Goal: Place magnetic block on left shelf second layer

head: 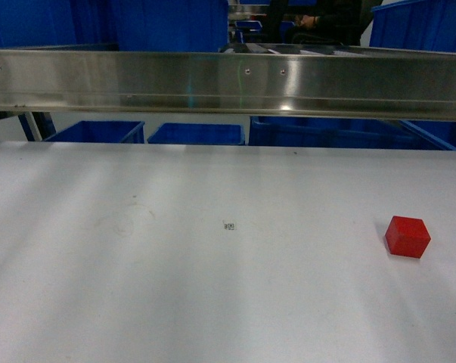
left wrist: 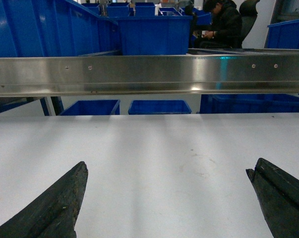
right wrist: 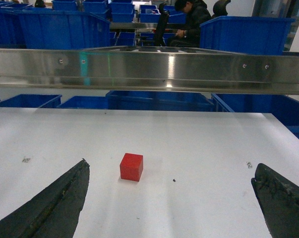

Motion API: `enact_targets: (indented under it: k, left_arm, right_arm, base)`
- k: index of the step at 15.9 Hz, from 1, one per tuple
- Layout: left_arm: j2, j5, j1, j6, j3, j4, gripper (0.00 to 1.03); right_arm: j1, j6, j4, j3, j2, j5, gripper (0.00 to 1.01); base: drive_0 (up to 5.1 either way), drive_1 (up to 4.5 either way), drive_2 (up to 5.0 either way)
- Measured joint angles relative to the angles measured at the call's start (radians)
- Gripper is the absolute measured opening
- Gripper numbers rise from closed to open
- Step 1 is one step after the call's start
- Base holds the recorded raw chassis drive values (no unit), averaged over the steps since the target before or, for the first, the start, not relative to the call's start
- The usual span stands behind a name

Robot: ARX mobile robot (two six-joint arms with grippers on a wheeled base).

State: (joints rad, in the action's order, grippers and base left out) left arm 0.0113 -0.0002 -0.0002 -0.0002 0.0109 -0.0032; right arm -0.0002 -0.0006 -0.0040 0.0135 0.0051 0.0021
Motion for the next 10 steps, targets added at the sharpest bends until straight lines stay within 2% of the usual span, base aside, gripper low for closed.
enact_targets:
  k: [10]
  left_arm:
    - [0.000,0.000,0.000,0.000,0.000,0.000,0.98]
  right_arm:
    - [0.000,0.000,0.000,0.000,0.000,0.000,0.98]
  base:
    - [0.0,0.00,0.0]
